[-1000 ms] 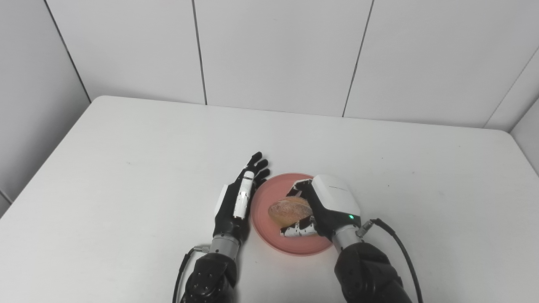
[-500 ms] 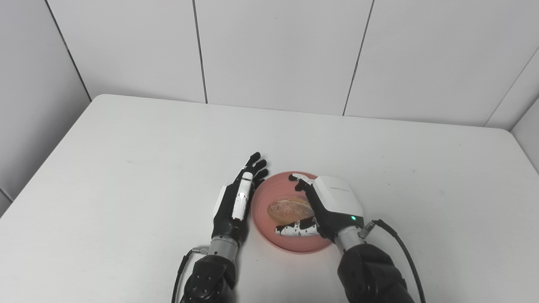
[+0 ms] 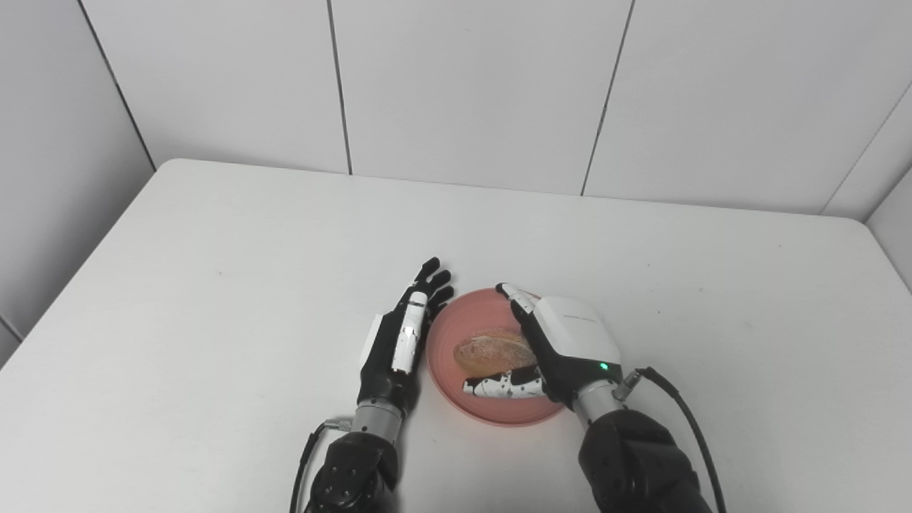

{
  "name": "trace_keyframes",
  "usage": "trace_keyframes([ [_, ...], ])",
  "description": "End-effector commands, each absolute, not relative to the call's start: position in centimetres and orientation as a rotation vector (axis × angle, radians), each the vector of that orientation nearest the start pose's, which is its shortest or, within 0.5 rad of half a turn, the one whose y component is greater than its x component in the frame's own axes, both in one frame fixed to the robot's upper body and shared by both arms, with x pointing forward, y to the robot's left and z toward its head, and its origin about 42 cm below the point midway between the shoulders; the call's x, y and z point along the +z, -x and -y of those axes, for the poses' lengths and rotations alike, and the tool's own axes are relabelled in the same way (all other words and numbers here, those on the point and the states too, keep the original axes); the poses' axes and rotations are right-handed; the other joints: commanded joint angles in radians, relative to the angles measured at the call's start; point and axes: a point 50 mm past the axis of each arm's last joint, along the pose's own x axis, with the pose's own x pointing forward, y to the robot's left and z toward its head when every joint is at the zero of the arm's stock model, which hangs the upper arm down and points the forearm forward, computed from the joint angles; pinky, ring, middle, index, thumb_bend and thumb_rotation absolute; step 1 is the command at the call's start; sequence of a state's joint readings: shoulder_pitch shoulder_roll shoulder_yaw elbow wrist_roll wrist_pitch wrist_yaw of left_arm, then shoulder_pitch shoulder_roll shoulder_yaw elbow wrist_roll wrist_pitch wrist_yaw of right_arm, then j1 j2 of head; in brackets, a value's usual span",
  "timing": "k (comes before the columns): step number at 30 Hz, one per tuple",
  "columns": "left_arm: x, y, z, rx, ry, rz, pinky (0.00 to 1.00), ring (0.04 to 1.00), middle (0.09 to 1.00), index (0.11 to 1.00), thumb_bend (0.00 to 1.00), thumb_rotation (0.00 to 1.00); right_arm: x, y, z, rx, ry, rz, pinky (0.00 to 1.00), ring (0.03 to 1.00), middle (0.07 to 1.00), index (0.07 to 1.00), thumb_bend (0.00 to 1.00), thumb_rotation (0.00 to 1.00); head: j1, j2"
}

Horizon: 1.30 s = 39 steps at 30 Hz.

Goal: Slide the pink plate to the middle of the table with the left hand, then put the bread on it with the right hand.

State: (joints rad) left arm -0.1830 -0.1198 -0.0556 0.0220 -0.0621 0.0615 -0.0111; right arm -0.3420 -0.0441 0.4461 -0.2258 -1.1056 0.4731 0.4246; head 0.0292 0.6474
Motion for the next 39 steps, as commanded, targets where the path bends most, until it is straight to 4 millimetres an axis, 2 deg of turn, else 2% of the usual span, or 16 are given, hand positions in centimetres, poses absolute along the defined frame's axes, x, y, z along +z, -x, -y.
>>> trace_keyframes([
  [1,15.2,-33.6,-13.4,-0.143,0.171,0.134,0.90,0.896,0.908,0.895,0.41,1.00,24.4,-33.8,9.3,0.256,1.133,0.215,0.85,0.882,0.912,0.937,0.97,0.57,0.000,-0.002],
  [6,15.2,-33.5,-13.5,-0.147,0.183,0.129,0.92,0.900,0.909,0.896,0.42,1.00,25.9,-33.4,10.1,0.247,1.081,0.273,0.84,0.880,0.909,0.939,1.00,0.62,-0.006,-0.006],
  [11,15.2,-33.3,-13.7,-0.151,0.177,0.133,0.92,0.908,0.918,0.903,0.42,1.00,27.0,-32.9,11.5,0.225,0.903,0.345,0.81,0.879,0.905,0.928,1.00,0.64,-0.016,-0.015],
  [15,15.3,-33.1,-14.0,-0.158,0.171,0.142,0.91,0.925,0.933,0.916,0.41,1.00,26.9,-32.5,13.2,0.181,0.740,0.429,0.77,0.864,0.907,0.922,0.97,0.72,-0.021,-0.022],
  [20,15.2,-32.9,-14.6,-0.150,0.169,0.140,0.91,0.915,0.931,0.913,0.43,0.98,26.1,-32.2,14.7,0.122,0.636,0.471,0.81,0.901,0.936,0.939,0.89,0.83,-0.039,-0.030],
  [21,15.2,-32.8,-14.7,-0.148,0.172,0.138,0.91,0.915,0.931,0.915,0.44,0.97,25.8,-32.1,15.2,0.107,0.623,0.468,0.83,0.911,0.945,0.949,0.88,0.87,-0.040,-0.031],
  [22,15.1,-32.7,-14.9,-0.146,0.173,0.136,0.92,0.915,0.931,0.915,0.45,0.95,25.7,-32.0,15.5,0.091,0.614,0.464,0.85,0.922,0.956,0.965,0.89,0.96,-0.044,-0.032],
  [23,15.1,-32.6,-15.0,-0.146,0.175,0.136,0.92,0.916,0.932,0.916,0.45,0.94,25.4,-31.8,15.8,0.075,0.602,0.459,0.86,0.925,0.958,0.969,0.89,0.98,-0.047,-0.034],
  [26,14.6,-32.3,-15.7,-0.152,0.192,0.140,0.94,0.922,0.938,0.924,0.46,0.91,24.4,-31.2,16.7,0.029,0.527,0.445,0.87,0.928,0.957,0.967,0.84,1.00,-0.056,-0.039],
  [28,14.5,-32.2,-16.0,-0.153,0.186,0.140,0.95,0.928,0.943,0.933,0.48,0.92,23.6,-30.9,17.2,0.020,0.458,0.423,0.78,0.941,0.976,0.982,0.81,1.00,-0.058,-0.040],
  [30,14.4,-32.1,-16.2,-0.151,0.178,0.139,0.95,0.927,0.942,0.931,0.48,0.93,23.0,-30.7,17.4,0.021,0.420,0.411,0.75,0.948,0.986,0.989,0.79,1.00,-0.063,-0.042],
  [34,14.1,-31.9,-16.5,-0.147,0.176,0.138,0.95,0.930,0.943,0.934,0.48,0.94,21.2,-30.5,17.8,0.011,0.321,0.373,0.80,0.967,0.997,0.999,0.78,1.00,-0.074,-0.043],
  [39,13.9,-31.9,-16.6,-0.150,0.177,0.147,0.98,0.949,0.963,0.950,0.42,0.98,19.8,-30.3,17.9,-0.003,0.221,0.344,0.86,0.968,0.985,0.983,0.74,1.00,-0.055,-0.045],
])
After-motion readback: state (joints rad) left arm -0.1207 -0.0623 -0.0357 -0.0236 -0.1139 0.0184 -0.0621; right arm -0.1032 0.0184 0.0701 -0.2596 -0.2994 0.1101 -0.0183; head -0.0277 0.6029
